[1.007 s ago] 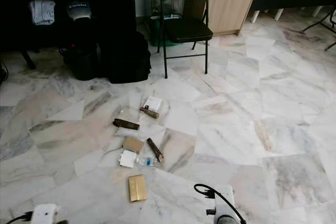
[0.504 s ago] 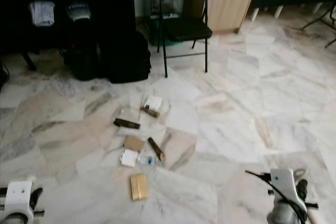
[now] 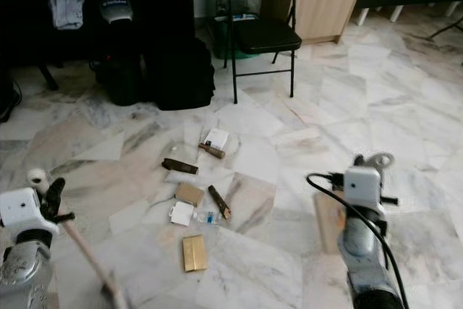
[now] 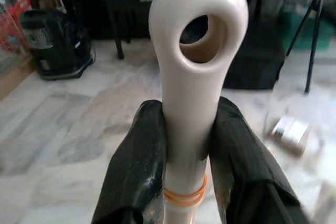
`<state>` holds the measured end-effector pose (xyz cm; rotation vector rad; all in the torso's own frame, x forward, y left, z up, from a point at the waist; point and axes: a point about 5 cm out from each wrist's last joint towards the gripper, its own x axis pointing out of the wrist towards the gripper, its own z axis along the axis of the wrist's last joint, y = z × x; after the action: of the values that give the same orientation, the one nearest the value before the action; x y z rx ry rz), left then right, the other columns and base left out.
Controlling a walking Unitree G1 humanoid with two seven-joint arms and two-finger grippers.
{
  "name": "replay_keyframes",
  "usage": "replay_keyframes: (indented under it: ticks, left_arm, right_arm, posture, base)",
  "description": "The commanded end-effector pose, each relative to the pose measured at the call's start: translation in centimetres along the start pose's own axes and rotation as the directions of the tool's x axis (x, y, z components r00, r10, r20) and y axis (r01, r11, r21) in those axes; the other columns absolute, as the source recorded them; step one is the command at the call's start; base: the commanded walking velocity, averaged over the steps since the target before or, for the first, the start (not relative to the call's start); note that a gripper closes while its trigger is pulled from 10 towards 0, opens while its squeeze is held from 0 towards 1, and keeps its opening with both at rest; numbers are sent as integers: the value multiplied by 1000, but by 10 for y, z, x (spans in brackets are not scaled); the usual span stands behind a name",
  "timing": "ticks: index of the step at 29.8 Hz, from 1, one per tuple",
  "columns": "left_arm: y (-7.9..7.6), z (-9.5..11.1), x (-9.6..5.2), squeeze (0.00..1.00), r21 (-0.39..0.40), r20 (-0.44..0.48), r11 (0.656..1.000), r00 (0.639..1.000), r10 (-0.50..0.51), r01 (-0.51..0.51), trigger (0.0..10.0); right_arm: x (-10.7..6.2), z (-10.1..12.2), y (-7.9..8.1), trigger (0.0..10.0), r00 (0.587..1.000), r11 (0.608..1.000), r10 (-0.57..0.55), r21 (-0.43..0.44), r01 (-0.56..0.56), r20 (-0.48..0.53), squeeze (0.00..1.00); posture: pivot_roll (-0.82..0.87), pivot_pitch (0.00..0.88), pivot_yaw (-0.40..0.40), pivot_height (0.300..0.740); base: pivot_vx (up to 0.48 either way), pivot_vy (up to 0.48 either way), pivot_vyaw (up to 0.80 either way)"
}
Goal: Sweep floor
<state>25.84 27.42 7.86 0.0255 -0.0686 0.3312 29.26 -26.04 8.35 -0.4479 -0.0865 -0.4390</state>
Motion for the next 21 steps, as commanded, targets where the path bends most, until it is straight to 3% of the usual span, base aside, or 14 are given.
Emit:
replay_keyframes:
  ticks: [1,5,8,9,14,15,21]
  left_arm:
    - [-5,10,4,0,-34,42,999,999,-8,9,10000]
    - [-11,19,9,0,-47,72,998,997,-40,44,10000]
    - [-15,23,11,0,-16,89,997,994,-69,71,10000]
    - [-17,27,13,0,-15,110,997,991,-73,75,10000]
    - [-21,34,14,0,-12,130,997,988,-78,80,10000]
    - [-28,43,17,0,-24,157,997,985,-75,80,10000]
    - [-39,54,23,0,-95,199,992,978,-57,77,10000]
  right_arm:
    - [4,-2,-5,10000,1000,1000,-18,-15,18,-17,0]
    - [7,0,2,10000,1000,1000,1,2,-1,-26,0]
    - [7,-1,8,10000,998,998,29,61,-26,-49,0]
    - [6,-1,15,10000,996,991,64,119,-56,-67,0]
    - [4,-2,20,10000,993,984,74,166,-57,-92,0]
    - [3,-3,26,10000,987,971,88,231,-56,-131,0]
    - [8,3,37,10000,985,956,132,277,-97,-112,0]
  posture:
    - [-56,83,-52,740]
    - [-52,84,-51,740]
    - [-51,88,-51,740]
    - [-50,90,-51,740]
    - [-50,90,-51,740]
    - [-47,88,-52,740]
    - [-50,85,-55,740]
  base:
    - [0,0,0]
    - [0,0,0]
    - [0,0,0]
    - [0,0,0]
    - [0,0,0]
    - [0,0,0]
    - [0,0,0]
